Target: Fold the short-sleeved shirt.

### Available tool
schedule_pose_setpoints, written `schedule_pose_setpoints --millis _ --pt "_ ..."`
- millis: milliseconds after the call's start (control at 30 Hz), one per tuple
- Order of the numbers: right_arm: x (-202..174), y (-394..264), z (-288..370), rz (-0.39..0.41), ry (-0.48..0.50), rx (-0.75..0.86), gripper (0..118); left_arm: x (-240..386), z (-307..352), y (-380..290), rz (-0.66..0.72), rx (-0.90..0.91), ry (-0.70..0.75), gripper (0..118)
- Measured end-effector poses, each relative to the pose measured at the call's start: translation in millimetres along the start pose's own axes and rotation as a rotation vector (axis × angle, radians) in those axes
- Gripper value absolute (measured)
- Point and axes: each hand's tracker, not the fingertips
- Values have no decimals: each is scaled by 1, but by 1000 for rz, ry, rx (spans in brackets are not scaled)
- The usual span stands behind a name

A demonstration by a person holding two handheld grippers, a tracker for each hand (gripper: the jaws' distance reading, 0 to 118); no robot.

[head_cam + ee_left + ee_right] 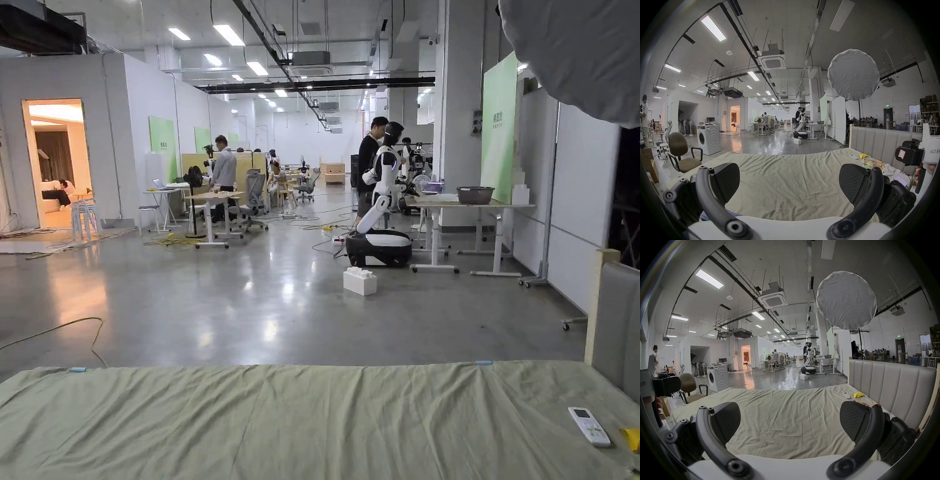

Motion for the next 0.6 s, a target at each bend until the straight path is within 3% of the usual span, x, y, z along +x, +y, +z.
schedule_pose_setpoints --millis 433,467,567,600 --pt "-3 0 -2 26 -8 0 118 1 -2 -3 4 -26 -6 118" --pt "-3 1 -2 16 -7 6 118 1 -3 -3 5 -27 -8 118" --pt "1 0 -7 -141 -18 -70 118 1 -4 -4 10 -34 -15 118" --pt "1 4 -7 -114 -29 -27 118 1 -4 -4 10 -43 -21 118"
